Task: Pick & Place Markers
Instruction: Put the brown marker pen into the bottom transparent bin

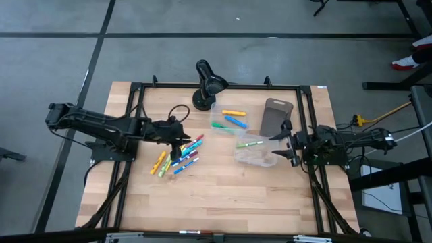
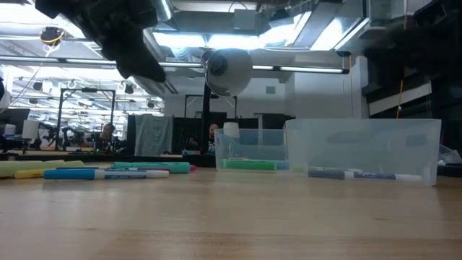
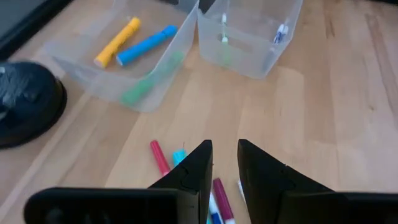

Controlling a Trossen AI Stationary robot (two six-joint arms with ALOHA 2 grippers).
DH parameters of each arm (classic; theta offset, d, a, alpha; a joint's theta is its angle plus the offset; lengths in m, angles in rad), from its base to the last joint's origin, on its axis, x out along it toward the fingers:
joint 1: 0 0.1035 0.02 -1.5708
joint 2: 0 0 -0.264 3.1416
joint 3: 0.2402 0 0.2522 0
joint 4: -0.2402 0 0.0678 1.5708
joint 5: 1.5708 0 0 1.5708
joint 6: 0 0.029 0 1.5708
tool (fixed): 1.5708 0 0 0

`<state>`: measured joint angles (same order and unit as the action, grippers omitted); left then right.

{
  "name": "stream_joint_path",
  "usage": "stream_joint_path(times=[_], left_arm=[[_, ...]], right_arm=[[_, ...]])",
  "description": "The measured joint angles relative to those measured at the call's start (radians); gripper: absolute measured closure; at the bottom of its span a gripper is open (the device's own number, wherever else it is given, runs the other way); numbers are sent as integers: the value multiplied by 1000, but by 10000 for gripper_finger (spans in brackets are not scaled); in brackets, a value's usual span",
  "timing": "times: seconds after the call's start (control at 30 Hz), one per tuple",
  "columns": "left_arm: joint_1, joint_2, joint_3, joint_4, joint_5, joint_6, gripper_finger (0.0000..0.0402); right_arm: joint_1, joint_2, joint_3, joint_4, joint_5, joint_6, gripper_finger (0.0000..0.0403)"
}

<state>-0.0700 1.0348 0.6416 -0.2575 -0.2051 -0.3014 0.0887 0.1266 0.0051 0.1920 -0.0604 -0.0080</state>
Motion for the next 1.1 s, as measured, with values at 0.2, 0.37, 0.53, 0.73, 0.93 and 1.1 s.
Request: stream_joint_path(times=[0.2,0.37,0.53,0.73,0.93,1.1], left_arm=[[0,18,41,-127,27,-99,329],[0,78,41,-182,76,-131,329],[0,153,41,-188,101,-143,329],[-2,227,41,-150,198,-163,329],[-84,273,41,20,342,-78,329],[-185,306,40,167,409,-53,329]], right_arm=[[0,-92,0,-131,2,-37,159],[-1,-117,2,-175,49,-52,159],[-1,-114,2,-176,49,-13,159],[-1,-114,2,-176,49,33,159],[-1,-114,2,-175,49,26,159],[-1,-114,2,-176,49,26,159]])
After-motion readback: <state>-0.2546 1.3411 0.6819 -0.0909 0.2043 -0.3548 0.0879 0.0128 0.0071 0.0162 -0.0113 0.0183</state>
